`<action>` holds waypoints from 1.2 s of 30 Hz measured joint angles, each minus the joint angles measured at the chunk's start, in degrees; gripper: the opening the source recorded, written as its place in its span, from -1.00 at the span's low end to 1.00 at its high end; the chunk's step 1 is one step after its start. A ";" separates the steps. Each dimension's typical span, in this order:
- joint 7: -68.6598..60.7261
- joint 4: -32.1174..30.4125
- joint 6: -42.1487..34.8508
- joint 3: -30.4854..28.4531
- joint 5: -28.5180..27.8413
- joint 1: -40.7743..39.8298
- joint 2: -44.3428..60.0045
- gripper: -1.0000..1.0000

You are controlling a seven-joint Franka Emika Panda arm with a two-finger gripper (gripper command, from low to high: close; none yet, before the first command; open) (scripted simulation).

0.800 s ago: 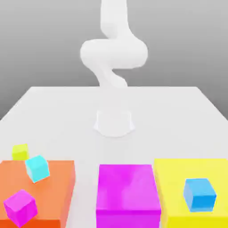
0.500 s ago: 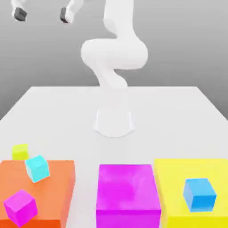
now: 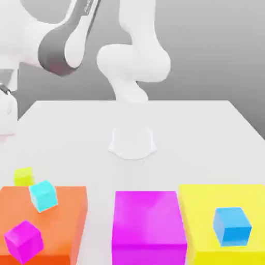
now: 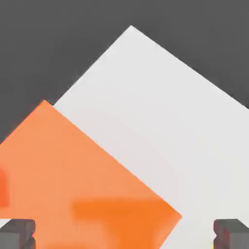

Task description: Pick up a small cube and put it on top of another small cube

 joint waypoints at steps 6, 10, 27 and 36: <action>-3.66 -4.28 5.41 -3.31 8.70 -6.79 8.84 0.00; -9.23 -5.25 9.93 0.07 17.97 -10.83 15.71 0.00; -8.76 -5.31 10.59 3.41 17.43 -14.47 16.43 -1.00; 17.89 -1.37 -4.76 6.92 8.16 -4.16 4.75 -1.00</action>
